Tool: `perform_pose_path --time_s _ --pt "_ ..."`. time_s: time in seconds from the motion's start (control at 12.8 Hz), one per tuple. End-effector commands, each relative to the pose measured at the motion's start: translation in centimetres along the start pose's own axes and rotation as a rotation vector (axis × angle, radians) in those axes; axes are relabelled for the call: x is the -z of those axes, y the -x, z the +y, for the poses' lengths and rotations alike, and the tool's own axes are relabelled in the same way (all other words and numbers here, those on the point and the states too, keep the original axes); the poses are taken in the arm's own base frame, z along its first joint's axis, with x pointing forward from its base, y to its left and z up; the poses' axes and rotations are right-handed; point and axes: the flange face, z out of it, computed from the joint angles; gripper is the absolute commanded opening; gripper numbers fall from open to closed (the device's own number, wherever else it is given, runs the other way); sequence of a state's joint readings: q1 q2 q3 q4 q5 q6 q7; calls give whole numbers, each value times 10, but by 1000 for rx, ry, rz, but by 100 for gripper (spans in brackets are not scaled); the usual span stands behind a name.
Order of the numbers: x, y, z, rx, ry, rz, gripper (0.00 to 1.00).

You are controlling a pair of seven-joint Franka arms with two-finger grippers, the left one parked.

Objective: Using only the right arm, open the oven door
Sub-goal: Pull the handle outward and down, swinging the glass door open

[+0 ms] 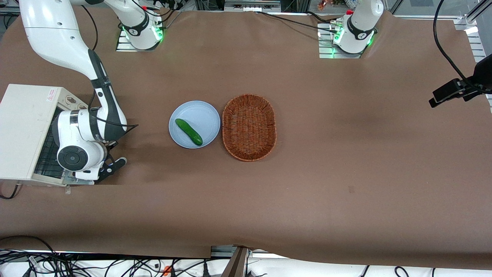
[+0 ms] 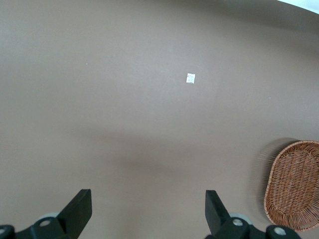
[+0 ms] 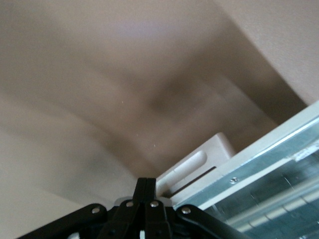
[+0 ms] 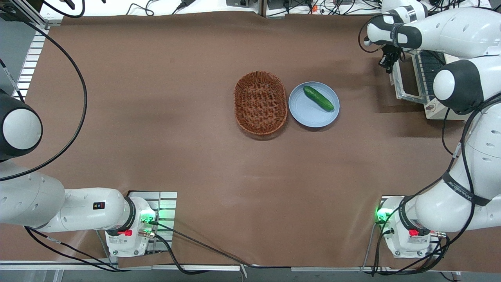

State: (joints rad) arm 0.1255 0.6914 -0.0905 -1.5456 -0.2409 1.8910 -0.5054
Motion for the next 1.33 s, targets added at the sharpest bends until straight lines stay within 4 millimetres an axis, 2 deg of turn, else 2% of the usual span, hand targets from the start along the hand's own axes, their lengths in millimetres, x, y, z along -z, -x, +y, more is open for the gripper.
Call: perform_pose_path --time_s 0.0,0.16,0.47,0.86,1.1,1.25 --pt "-37 24 33 -62 -44 -35 0" --pt "-44 23 33 -85 -90 -21 0" --pt "-46 22 29 -201 -157 3 0" --pt "-47 12 13 -352 -312 37 0" --pt "-38 6 3 -393 -325 25 0" --pt "-16 5 4 -389 -330 22 0"
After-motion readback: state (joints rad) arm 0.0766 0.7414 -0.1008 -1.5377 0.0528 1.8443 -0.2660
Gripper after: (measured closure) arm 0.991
